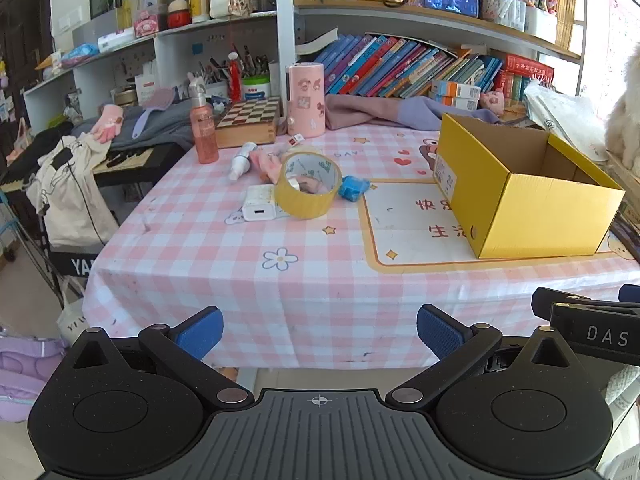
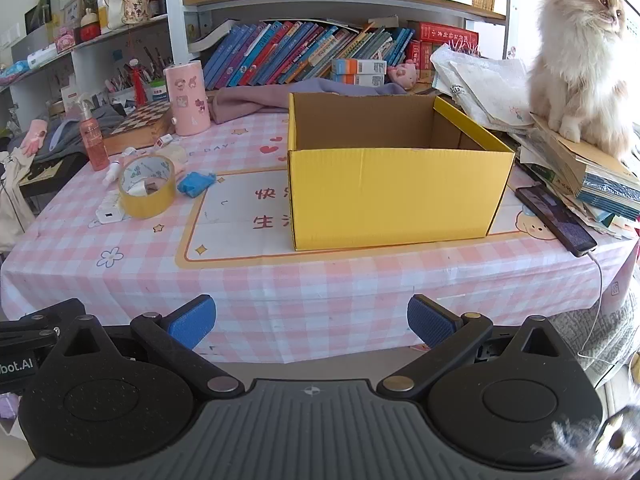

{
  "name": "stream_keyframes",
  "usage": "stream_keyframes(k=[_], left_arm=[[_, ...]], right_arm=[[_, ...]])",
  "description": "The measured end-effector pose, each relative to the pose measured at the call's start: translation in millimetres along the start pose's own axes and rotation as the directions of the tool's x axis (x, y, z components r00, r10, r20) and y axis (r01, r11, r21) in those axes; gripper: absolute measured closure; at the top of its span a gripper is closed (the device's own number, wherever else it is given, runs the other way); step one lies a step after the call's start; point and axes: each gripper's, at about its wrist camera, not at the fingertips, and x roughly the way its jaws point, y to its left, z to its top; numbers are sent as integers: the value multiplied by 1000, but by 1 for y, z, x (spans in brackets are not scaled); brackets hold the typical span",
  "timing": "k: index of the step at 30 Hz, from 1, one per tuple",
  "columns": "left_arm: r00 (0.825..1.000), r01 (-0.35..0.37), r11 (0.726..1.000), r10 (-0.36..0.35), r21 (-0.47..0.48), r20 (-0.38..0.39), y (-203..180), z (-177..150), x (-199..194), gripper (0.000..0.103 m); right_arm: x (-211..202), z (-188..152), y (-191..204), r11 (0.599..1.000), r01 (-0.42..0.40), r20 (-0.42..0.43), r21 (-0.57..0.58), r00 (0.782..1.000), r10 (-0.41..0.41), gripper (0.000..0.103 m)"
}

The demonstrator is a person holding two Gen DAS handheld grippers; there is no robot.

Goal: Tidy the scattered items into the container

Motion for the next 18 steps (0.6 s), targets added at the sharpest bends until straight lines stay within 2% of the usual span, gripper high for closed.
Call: stream_keyframes(k=[13, 18], left_arm=[[1000, 11, 1000, -11, -13, -26, 0, -3, 2, 0], [998, 29, 997, -32, -68, -49, 8, -5, 7, 0]], right_arm=[[-1, -3, -1, 1000, 2, 1, 2, 1000, -2, 0], [-2, -3, -2, 1000, 5, -4, 5, 1000, -5, 0]])
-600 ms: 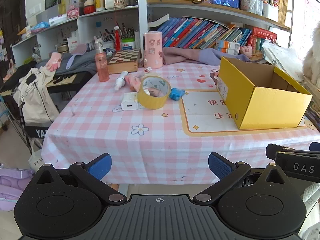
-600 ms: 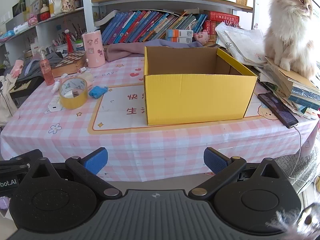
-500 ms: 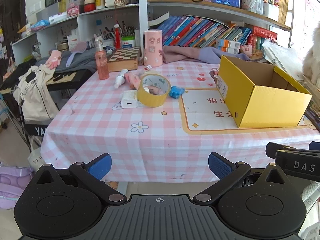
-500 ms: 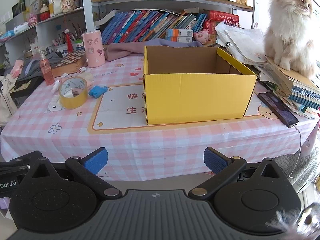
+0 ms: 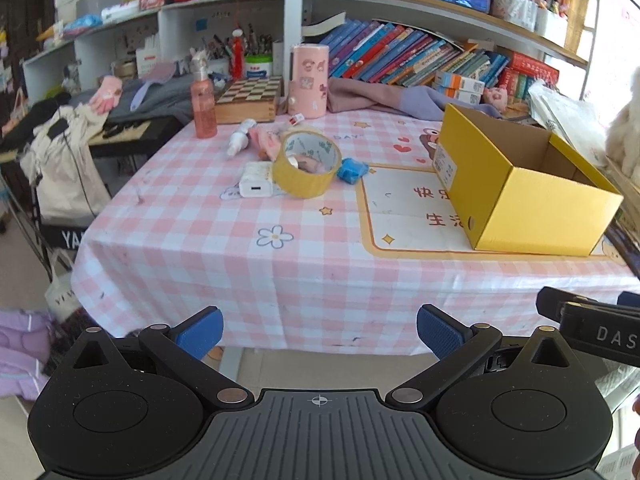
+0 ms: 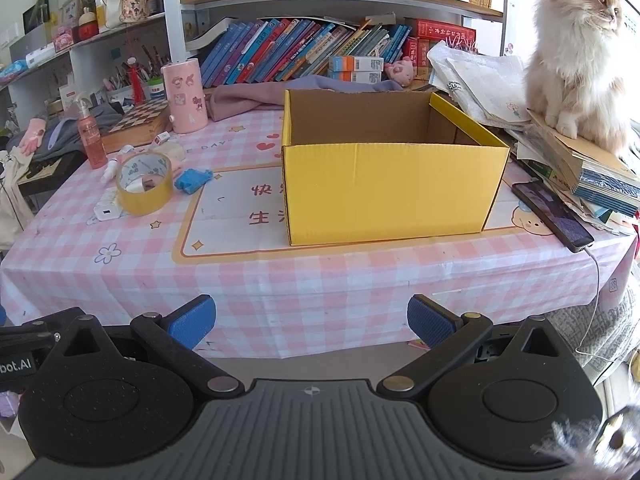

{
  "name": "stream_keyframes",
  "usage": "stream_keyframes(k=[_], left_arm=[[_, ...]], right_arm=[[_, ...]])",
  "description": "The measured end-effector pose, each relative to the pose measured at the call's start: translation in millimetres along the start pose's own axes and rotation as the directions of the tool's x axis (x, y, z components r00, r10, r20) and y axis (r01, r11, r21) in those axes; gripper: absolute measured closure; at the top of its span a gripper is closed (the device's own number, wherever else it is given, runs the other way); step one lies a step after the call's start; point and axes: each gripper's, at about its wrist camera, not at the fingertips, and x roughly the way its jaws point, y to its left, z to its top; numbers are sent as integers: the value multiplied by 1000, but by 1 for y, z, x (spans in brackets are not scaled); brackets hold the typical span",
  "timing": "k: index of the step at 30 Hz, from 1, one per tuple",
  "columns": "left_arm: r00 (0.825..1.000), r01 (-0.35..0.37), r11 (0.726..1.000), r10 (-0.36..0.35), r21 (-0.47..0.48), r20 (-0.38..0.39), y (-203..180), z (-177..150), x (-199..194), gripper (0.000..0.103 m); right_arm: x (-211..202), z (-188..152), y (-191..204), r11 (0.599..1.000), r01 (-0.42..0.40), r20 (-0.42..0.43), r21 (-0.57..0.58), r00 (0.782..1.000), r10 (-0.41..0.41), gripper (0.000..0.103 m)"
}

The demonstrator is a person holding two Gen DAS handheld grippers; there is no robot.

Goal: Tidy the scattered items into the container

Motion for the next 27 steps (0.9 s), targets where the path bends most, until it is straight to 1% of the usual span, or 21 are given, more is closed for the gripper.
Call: stream_keyframes(k=[5, 11, 16, 21, 25, 27], left_arm=[[1000, -14, 1000, 14, -4, -20, 1, -1, 3, 0], [999, -27, 1000, 27, 6, -17, 1, 0, 3, 0], [1000, 5, 1000, -4, 17, -29, -1, 2, 5, 0], [999, 14, 1000, -13, 25, -34, -2, 5, 6, 0], [998, 44, 998, -43, 41, -36, -5, 9, 6, 0], [999, 33, 998, -31, 58, -31, -8, 10, 5, 0]], right_arm=[[1, 0, 0, 1000, 0, -2, 2, 1000, 0, 0], [5, 1, 1, 1000, -4, -10, -3, 1000, 4, 0], [7, 5, 2, 1000, -1, -10, -3, 1000, 1, 0], [7, 7, 0, 1000, -3, -4, 2, 1000, 3, 0], [1, 8, 1, 1000, -3, 41, -16, 999, 4, 0], [-1, 9, 2, 1000, -9, 52, -27, 999, 10, 0]])
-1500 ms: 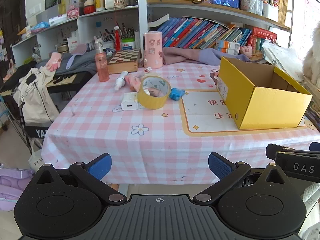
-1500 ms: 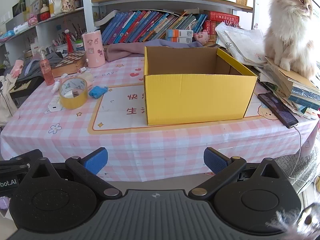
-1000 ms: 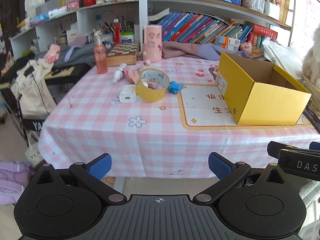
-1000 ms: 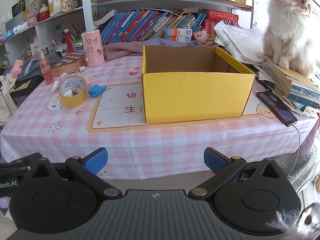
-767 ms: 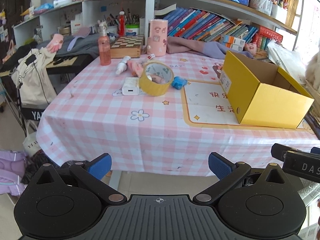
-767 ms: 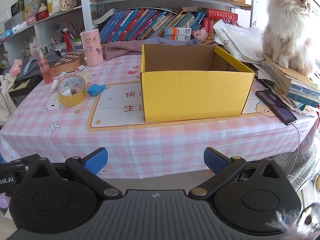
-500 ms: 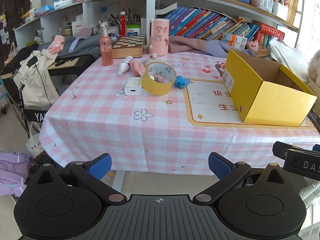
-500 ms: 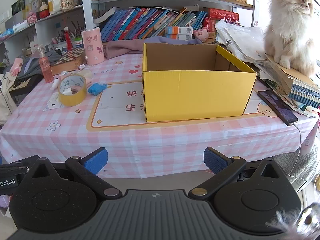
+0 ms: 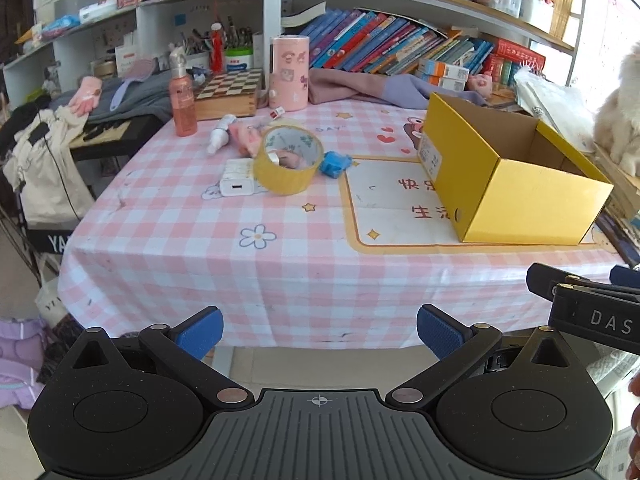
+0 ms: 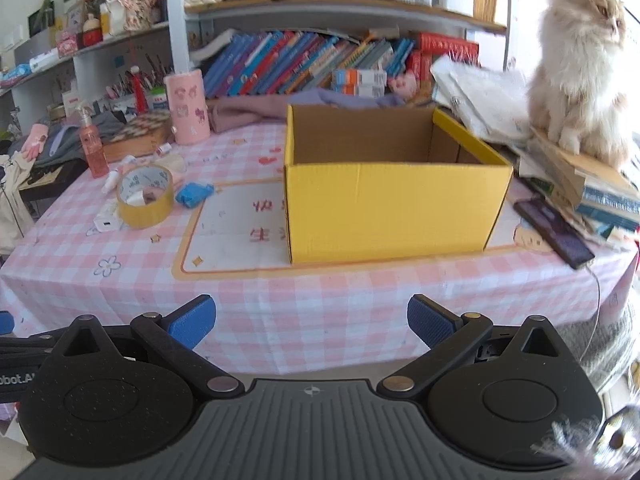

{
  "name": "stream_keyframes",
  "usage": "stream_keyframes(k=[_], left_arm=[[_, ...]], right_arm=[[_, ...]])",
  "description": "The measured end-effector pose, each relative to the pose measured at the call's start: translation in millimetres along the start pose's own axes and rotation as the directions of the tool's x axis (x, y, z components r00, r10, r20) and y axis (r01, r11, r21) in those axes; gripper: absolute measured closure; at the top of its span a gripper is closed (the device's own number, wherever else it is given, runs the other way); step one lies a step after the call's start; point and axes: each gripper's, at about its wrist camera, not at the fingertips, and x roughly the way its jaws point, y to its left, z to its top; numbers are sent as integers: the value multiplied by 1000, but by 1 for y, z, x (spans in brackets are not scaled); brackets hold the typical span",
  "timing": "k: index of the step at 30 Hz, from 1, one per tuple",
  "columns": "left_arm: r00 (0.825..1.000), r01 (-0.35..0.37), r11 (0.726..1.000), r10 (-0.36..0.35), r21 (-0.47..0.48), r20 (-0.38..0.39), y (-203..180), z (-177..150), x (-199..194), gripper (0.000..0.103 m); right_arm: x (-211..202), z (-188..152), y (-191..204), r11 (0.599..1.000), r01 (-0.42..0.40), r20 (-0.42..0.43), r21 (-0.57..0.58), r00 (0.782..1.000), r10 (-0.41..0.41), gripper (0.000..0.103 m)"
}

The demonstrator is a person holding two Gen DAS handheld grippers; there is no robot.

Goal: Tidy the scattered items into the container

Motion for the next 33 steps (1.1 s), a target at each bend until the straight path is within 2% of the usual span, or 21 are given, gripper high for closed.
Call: stream_keyframes(k=[9, 13, 20, 33], left_arm=[[1000, -2, 1000, 2, -3, -18, -2, -1, 1, 0], [999, 23, 1000, -24, -2, -30, -2, -3, 0, 0], [1000, 0, 1000, 0, -11, 8, -2, -3, -4, 0], [999, -22, 999, 21, -28, -24, -5, -4, 2, 0]], right_arm=[[-1, -3, -3, 1000, -6, -22, 10, 1000, 6, 0], [-3, -5, -5, 1000, -12, -32, 9, 999, 12, 0], [-2, -10, -7, 1000, -11, -48, 16, 999, 12, 0], [1, -11, -12, 1000, -19, -64, 13, 998, 20, 0]])
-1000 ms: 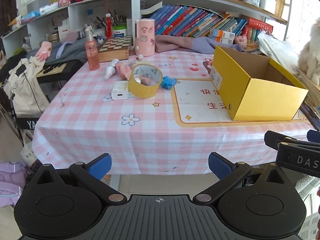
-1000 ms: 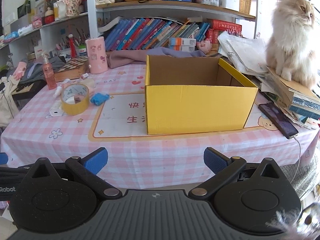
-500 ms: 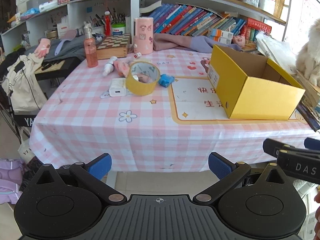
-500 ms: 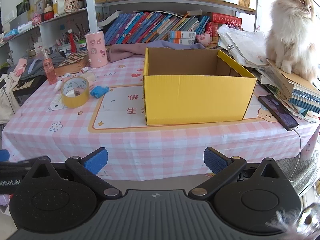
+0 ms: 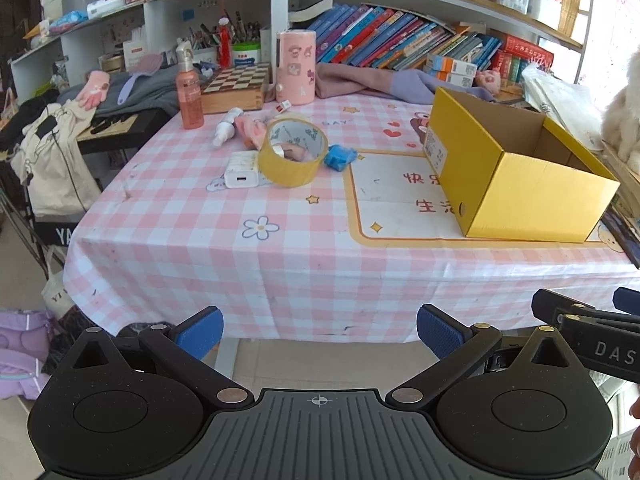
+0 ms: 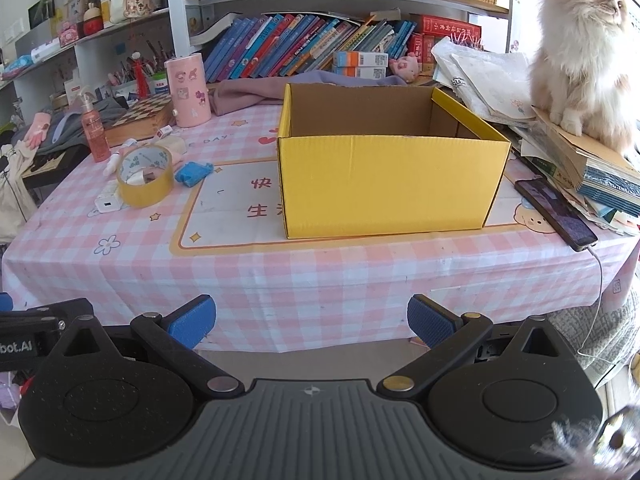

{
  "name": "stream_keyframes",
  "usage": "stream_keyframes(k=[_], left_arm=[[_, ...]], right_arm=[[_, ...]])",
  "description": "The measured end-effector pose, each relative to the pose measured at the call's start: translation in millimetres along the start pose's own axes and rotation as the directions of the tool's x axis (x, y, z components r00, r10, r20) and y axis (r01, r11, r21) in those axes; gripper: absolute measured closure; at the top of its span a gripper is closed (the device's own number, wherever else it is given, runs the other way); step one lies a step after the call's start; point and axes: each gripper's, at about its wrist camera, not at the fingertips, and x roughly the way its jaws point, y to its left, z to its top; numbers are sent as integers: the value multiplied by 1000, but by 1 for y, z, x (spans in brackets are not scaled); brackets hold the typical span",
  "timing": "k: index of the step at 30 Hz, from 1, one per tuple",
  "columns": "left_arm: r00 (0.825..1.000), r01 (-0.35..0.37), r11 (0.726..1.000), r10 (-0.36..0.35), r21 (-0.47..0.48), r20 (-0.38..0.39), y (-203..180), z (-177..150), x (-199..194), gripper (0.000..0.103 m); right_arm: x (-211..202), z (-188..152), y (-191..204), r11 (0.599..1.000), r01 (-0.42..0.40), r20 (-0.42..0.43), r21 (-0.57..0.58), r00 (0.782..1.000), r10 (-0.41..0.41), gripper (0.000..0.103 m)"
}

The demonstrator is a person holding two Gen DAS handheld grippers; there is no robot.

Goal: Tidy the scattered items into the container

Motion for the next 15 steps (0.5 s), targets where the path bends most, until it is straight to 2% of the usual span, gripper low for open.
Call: stream_keyframes(k=[8, 15], left_arm=[[999, 39, 999, -40, 18, 18, -6, 0, -1, 0], [999, 33, 999, -33, 5, 19, -4, -1, 1, 0]], right_arm=[[1, 1, -2, 1000, -25, 4, 10, 1000, 25, 0], [5, 4, 5, 1000, 2, -2, -10, 1000, -2, 0]])
